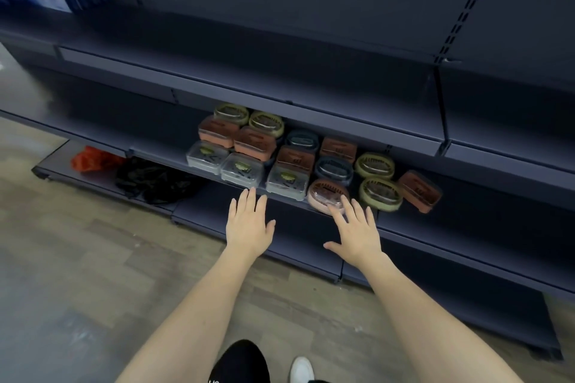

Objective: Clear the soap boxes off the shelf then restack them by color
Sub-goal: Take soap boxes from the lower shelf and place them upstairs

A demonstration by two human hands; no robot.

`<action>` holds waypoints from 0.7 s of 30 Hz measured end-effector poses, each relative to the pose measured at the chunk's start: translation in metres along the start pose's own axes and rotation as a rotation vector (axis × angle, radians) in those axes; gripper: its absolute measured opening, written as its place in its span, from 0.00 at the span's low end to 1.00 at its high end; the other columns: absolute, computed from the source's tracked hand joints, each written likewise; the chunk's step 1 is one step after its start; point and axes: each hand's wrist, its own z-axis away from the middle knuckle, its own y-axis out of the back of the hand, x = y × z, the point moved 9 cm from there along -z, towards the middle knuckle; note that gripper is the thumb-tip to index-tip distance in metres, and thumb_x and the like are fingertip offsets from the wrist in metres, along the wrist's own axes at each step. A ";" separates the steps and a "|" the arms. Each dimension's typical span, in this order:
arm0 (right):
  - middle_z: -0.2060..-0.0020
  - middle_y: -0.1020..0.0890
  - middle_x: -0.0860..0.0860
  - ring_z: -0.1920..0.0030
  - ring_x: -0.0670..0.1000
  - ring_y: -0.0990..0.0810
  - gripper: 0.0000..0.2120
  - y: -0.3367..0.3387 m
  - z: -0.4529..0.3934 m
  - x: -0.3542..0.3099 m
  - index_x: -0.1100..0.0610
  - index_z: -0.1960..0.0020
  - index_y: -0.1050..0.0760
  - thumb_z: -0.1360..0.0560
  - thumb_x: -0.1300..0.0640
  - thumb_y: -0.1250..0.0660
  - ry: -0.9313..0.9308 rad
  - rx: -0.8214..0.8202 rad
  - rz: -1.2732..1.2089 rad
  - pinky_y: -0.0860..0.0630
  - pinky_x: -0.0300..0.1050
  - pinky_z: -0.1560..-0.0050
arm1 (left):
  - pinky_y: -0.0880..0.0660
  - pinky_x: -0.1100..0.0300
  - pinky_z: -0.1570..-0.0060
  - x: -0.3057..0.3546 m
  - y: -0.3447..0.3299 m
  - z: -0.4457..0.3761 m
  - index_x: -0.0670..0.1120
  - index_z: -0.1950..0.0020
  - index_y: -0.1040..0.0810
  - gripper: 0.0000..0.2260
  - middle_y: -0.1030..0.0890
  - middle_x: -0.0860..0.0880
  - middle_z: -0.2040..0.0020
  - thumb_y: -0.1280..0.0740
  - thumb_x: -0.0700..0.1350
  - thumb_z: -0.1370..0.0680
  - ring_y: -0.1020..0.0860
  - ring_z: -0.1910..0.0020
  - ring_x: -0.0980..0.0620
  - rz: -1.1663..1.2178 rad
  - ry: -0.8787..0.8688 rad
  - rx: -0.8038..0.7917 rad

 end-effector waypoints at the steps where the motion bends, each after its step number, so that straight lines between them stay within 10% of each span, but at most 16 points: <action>1: 0.23 0.59 0.54 0.24 0.56 0.59 0.41 0.001 -0.004 -0.006 0.48 0.23 0.59 0.25 0.38 0.38 0.002 0.000 -0.004 0.59 0.57 0.26 | 0.56 0.50 0.26 -0.006 0.000 -0.002 0.46 0.24 0.46 0.27 0.50 0.45 0.22 0.44 0.54 0.20 0.54 0.23 0.47 0.003 0.004 -0.001; 21: 0.23 0.59 0.54 0.24 0.56 0.59 0.38 0.033 -0.122 -0.207 0.49 0.23 0.58 0.23 0.37 0.42 -0.124 -0.028 -0.018 0.59 0.56 0.26 | 0.56 0.49 0.26 -0.222 0.050 -0.107 0.45 0.23 0.48 0.27 0.52 0.44 0.22 0.46 0.55 0.19 0.55 0.23 0.46 -0.142 -0.193 -0.055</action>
